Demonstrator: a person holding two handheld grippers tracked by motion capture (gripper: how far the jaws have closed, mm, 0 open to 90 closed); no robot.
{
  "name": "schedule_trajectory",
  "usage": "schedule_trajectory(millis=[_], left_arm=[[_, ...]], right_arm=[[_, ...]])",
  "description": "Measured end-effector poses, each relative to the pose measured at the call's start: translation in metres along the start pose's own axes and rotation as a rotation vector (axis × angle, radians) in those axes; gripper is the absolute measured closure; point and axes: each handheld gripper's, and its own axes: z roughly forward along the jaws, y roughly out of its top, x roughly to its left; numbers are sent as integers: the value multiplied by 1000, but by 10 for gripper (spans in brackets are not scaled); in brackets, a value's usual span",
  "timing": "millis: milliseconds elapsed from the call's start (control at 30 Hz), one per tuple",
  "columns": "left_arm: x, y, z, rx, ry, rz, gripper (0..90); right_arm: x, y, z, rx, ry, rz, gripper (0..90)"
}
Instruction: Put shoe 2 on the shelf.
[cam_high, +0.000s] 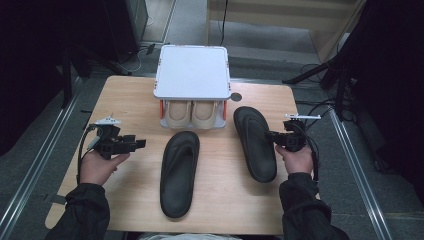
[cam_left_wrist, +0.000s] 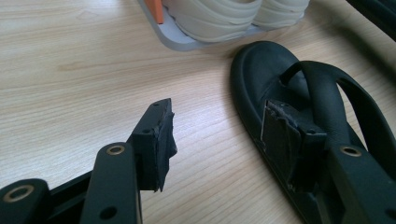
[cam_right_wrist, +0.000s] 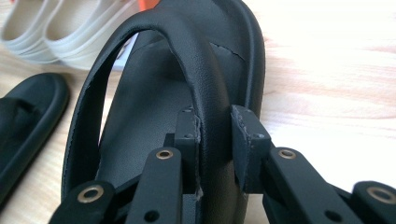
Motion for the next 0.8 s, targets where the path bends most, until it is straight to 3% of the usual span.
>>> schedule_trajectory(millis=[533, 800], left_arm=[[-10, -1, 1, -11, -26, 39, 491], [-13, -1, 2, -3, -52, 44, 569]], right_arm=[[41, -31, -2, 43, 55, -63, 745], [64, -45, 21, 111, 71, -120, 744]])
